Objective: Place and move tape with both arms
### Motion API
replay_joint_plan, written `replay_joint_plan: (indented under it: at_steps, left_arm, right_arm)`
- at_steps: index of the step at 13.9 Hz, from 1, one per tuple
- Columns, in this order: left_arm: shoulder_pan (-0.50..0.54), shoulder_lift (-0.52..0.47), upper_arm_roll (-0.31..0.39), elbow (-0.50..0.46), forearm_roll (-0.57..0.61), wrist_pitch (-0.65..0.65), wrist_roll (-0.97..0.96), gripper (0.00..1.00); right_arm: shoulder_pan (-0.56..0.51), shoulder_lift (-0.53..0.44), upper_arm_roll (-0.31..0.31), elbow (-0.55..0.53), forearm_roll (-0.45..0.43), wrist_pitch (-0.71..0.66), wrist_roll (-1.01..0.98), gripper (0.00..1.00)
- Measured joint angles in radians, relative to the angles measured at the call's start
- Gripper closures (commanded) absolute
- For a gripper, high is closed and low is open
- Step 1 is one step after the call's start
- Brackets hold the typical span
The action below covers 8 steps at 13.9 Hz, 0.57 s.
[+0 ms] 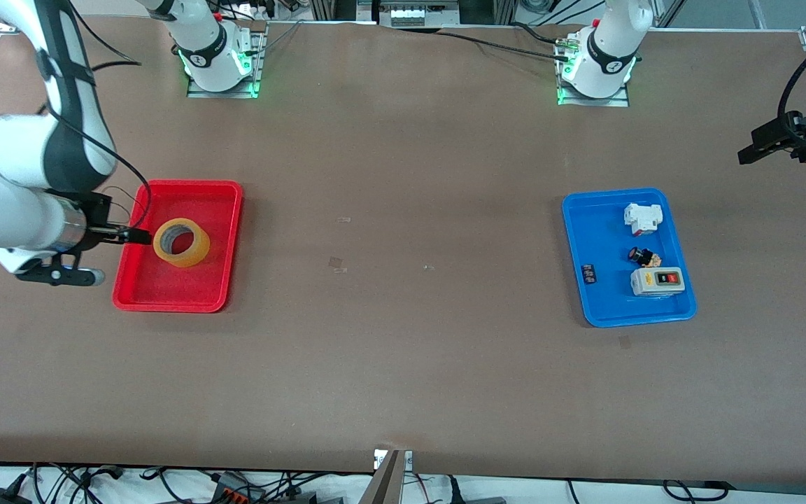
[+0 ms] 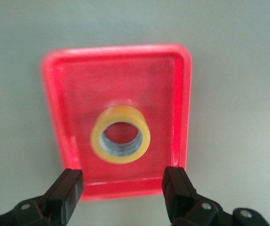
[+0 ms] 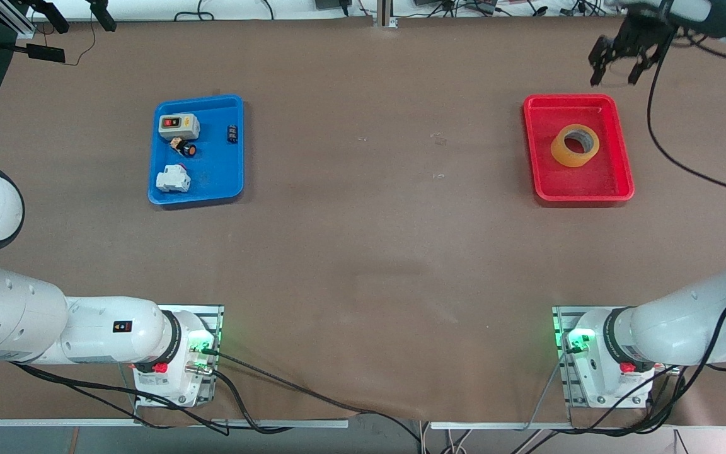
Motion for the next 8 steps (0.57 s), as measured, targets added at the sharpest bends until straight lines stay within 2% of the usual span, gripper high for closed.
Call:
replay_joint_plan:
  at_steps: [2,4,8]
  left_arm:
    - [0.000,0.000,0.000,0.000,0.000,0.000,0.000,0.00]
    - [0.000,0.000,0.000,0.000,0.000,0.000,0.000,0.00]
    - [0.000,0.000,-0.001,0.000,0.000,0.000,0.000,0.00]
  right_arm:
    - [0.027,-0.006,0.002,0.147,0.002,-0.117,0.000,0.00]
    - [0.033,-0.008,0.003,0.239,0.002,-0.177,0.000,0.00]
    - [0.023,-0.001,-0.001,0.284,0.014,-0.180,0.000,0.00]
